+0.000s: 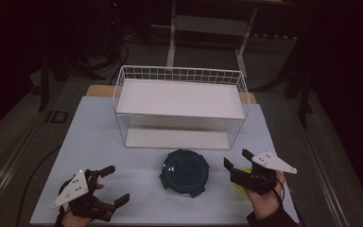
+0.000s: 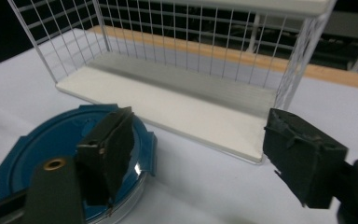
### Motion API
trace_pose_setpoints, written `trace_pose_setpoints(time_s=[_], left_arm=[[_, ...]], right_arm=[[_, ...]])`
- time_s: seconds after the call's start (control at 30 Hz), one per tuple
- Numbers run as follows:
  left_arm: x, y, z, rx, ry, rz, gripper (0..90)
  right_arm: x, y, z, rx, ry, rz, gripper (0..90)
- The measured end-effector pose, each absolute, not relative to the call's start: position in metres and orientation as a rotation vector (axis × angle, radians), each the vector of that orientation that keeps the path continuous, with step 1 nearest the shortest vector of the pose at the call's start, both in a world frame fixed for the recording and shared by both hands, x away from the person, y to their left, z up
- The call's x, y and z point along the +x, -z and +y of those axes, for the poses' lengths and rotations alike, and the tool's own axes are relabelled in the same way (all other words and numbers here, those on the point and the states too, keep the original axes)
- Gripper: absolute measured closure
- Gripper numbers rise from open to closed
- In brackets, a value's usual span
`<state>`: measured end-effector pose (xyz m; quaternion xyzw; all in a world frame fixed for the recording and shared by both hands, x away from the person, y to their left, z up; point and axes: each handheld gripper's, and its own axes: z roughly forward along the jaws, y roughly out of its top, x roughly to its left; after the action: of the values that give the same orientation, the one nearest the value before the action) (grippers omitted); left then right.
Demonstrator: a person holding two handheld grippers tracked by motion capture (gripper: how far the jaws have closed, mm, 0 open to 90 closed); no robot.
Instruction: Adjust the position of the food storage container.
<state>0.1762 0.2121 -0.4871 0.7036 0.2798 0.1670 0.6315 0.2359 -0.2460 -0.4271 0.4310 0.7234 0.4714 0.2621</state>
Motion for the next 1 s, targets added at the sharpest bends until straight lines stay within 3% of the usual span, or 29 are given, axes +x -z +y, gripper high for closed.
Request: trace_pose_setpoints(time_s=[0.5, 1.0], left_arm=[[0.177, 0.487, 0.212, 1.613, -0.381, 0.64, 0.2], [0.176, 0.487, 0.211, 1.623, -0.382, 0.636, 0.2]], right_arm=[[0.27, 0.462, -0.22, 1.252, -1.129, 2.166, 86.5], [0.29, 0.481, -0.191, 1.278, -0.982, 2.28, 89.5]])
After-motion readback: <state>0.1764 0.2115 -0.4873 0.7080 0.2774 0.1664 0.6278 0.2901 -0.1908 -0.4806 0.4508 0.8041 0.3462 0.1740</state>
